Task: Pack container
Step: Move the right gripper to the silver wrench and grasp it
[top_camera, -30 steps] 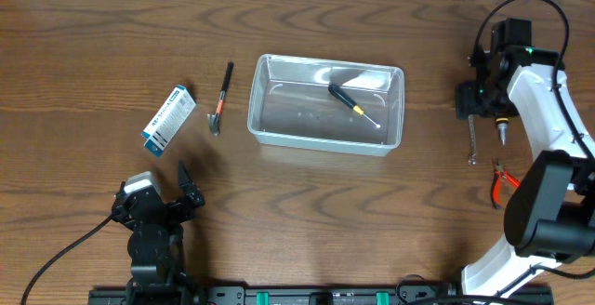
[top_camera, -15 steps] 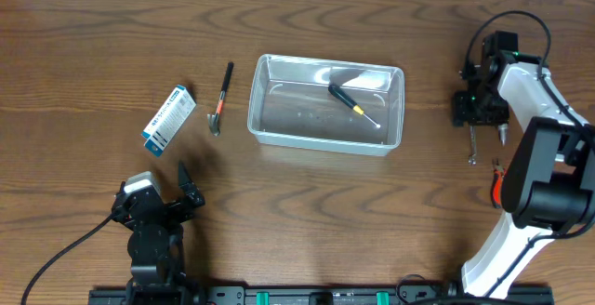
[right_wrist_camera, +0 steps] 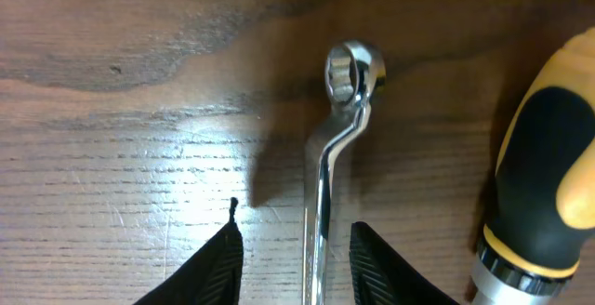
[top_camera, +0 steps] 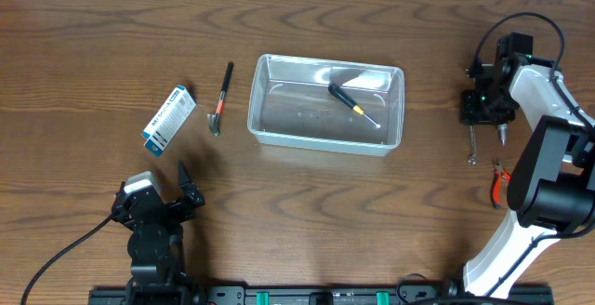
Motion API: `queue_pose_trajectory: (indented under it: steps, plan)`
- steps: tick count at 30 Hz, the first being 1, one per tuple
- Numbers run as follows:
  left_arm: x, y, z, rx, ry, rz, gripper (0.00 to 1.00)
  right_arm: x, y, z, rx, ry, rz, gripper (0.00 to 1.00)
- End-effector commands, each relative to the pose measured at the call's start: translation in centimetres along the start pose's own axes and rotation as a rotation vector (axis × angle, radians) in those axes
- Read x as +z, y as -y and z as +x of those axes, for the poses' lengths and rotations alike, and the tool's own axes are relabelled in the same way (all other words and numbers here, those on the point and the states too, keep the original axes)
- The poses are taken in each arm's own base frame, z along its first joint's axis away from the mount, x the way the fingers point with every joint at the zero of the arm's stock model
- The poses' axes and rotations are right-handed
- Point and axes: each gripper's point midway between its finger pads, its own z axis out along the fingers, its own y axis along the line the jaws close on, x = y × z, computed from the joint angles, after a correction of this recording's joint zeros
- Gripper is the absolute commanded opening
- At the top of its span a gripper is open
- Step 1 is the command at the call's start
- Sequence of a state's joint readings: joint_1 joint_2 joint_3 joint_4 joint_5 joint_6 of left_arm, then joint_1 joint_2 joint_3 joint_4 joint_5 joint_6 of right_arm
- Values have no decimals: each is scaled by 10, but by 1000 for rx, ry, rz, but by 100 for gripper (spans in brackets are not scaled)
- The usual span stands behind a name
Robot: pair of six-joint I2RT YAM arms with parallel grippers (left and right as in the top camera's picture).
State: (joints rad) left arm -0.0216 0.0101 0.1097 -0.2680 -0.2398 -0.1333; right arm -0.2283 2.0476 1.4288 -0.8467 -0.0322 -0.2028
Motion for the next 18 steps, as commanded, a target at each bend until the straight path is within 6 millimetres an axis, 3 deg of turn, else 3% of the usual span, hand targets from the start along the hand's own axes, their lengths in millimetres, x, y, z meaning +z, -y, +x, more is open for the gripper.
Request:
queue_pose_trajectory:
  steps: [1,10,18]
  plan:
    - [3,-3,10,12,-21,-12,98,3,-3,1,-25,-2,-28,34]
    - [3,-3,10,12,-21,-12,98,4,1,2,-31,-9,-8,26]
    - [3,-3,10,12,-21,-12,98,13,3,6,-30,-31,0,30]
